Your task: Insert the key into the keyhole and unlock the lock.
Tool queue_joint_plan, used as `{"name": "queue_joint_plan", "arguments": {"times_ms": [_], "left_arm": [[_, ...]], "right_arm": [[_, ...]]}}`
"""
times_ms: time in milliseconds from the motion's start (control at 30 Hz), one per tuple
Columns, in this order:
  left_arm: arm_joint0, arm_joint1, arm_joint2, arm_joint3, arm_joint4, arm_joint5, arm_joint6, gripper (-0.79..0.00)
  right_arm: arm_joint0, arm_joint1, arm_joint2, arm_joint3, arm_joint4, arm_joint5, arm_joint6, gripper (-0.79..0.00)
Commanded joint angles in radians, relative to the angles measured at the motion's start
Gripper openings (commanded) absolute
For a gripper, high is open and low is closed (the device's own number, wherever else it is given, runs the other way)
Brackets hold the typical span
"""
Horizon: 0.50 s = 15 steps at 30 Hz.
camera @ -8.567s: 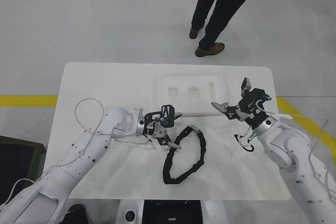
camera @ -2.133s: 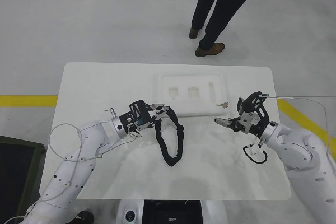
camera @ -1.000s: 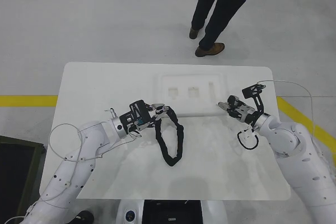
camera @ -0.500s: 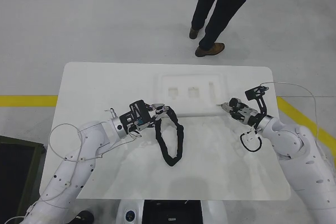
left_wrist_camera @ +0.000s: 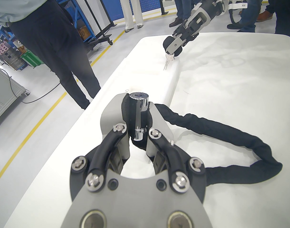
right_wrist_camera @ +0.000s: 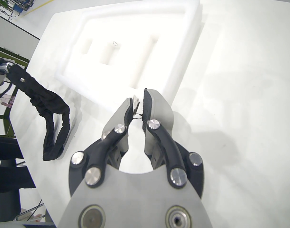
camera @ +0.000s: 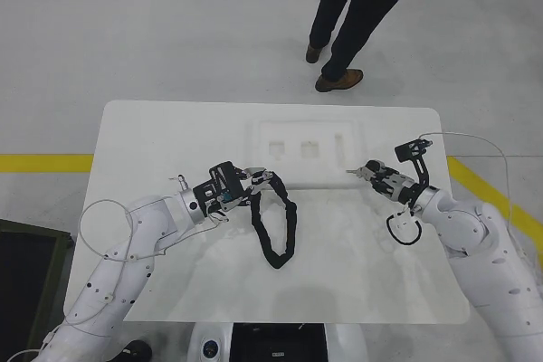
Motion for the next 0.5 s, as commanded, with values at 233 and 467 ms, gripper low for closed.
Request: {"name": "queue_joint_plan", "arguments": {"times_ms": [233, 467], "left_arm": [[0.0, 0.0, 0.0, 0.0, 0.0, 0.0, 0.0, -0.785], [0.0, 0.0, 0.0, 0.0, 0.0, 0.0, 0.0, -0.785]], "right_arm": [[0.01, 0.0, 0.013, -0.005, 0.009, -0.016, 0.005, -0.785], [0.009, 0.004, 0.037, -0.011, 0.007, -0.043, 0.025, -0.785]]}}
